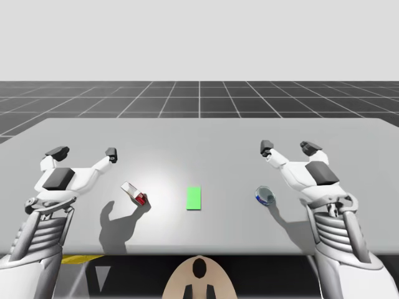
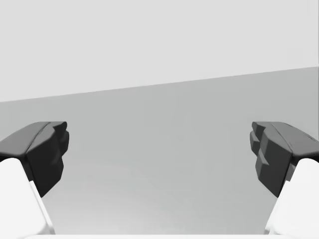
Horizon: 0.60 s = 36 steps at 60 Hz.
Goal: Look at the card. If it is red, pick the object on the left. If it is green, pick the object on the right.
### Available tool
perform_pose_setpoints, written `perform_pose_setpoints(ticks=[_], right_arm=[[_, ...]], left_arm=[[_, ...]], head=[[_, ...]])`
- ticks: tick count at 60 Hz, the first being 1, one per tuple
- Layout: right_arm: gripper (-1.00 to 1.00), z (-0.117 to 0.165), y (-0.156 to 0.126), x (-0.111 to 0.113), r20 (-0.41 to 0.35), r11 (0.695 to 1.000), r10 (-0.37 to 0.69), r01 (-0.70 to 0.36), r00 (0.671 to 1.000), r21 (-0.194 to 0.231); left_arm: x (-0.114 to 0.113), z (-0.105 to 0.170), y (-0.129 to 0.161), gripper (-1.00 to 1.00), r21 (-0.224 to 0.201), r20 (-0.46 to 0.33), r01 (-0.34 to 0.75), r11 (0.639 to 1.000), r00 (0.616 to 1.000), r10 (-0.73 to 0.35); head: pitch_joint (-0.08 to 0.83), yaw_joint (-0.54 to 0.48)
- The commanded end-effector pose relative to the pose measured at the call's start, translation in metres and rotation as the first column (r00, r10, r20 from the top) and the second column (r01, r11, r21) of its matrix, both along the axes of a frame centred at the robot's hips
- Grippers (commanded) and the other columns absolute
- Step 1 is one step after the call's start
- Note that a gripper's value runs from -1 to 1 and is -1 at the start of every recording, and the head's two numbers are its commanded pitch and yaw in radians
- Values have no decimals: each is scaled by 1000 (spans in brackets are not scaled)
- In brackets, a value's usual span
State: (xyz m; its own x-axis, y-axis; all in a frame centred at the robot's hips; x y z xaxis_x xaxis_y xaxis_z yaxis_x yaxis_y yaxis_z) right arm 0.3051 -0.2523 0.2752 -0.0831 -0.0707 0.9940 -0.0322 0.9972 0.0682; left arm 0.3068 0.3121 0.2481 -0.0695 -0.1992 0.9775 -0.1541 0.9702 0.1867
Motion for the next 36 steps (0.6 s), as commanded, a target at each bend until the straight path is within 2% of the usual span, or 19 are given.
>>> perform_pose_setpoints(ticks=[1, 2, 6, 15, 24, 36], right_arm=[[-1000, 1, 2, -2, 2, 999, -36, 36, 999, 0], [-1000, 2, 2, -3, 1, 999, -32, 32, 1000, -7], [-1000, 5, 3, -6, 8, 1000, -7, 7, 1000, 25], [-1000, 8, 2, -7, 11, 1000, -15, 15, 1000, 16], [-1000, 7, 0, -6, 11, 1000, -20, 20, 1000, 21], [-1000, 5, 0, -4, 11, 1000, -19, 19, 1000, 7]], left_arm=[[0, 0, 0, -1000, 0, -1, 1, 1000, 1000, -1], [0, 0, 0, -1000, 0, -1, 1, 1000, 1000, -1], [0, -1, 0, -1000, -1, -1, 0, 1000, 1000, 0], [0, -1, 0, -1000, -3, -2, -3, 1000, 1000, 3], [1, -1, 0, -1000, -1, -2, -4, 1000, 1000, 4], [1, 1, 1, -1000, 0, 1, -3, 1000, 1000, 3]], head=[[-13, 4], [-11, 4], [1, 6], [73, 4], [204, -7], [393, -8]])
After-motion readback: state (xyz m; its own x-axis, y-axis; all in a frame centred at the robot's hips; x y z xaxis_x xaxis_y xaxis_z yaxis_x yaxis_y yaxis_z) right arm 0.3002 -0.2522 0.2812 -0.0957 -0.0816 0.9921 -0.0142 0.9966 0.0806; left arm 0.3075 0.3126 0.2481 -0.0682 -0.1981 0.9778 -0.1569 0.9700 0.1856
